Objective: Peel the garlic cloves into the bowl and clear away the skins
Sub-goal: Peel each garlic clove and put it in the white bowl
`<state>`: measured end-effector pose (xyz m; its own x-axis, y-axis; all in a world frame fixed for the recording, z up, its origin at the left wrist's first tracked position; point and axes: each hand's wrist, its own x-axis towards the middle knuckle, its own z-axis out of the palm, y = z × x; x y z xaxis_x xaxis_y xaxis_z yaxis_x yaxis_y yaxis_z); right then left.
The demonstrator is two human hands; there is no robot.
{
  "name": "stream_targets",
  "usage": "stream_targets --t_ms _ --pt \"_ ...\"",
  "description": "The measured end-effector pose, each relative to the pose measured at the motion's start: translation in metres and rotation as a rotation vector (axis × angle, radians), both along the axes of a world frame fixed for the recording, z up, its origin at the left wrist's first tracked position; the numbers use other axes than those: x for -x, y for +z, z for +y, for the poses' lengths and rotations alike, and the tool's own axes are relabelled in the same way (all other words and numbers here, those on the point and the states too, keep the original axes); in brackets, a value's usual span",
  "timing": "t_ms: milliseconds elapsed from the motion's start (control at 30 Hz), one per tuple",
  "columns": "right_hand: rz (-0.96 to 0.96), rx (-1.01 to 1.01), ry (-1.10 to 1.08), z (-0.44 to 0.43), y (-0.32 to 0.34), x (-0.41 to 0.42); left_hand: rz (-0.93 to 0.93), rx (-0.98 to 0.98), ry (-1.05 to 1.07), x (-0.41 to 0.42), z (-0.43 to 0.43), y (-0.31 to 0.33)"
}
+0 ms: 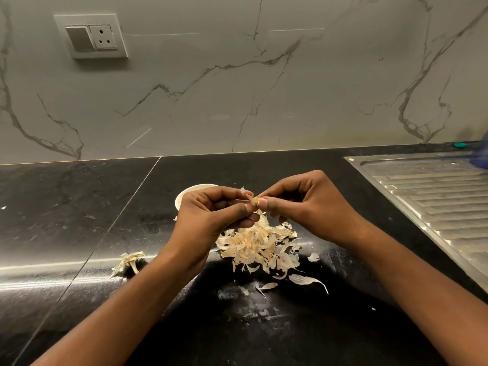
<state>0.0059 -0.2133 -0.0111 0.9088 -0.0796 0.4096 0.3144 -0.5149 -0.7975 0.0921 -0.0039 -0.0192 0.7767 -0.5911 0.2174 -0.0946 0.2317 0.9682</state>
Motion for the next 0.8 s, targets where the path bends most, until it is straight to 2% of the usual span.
stream_targets --t_ms 267,400,533,633,800 --pt "-0.003 0.103 -0.001 -0.002 -0.004 -0.004 -0.016 0.000 -0.069 0.000 -0.002 -0.002" --pt "-0.009 0.040 0.023 0.000 -0.003 -0.004 0.034 0.035 -0.063 -0.002 -0.001 -0.001" --pt "-0.042 -0.035 -0.051 -0.005 0.001 -0.003 0.075 0.056 -0.043 -0.004 0.001 0.001" --pt "-0.037 -0.022 -0.073 -0.009 0.004 0.001 -0.009 0.018 0.012 -0.009 0.004 0.005" --pt "0.005 0.061 -0.048 -0.009 -0.001 -0.001 -0.224 -0.062 0.261 -0.032 0.022 0.016"
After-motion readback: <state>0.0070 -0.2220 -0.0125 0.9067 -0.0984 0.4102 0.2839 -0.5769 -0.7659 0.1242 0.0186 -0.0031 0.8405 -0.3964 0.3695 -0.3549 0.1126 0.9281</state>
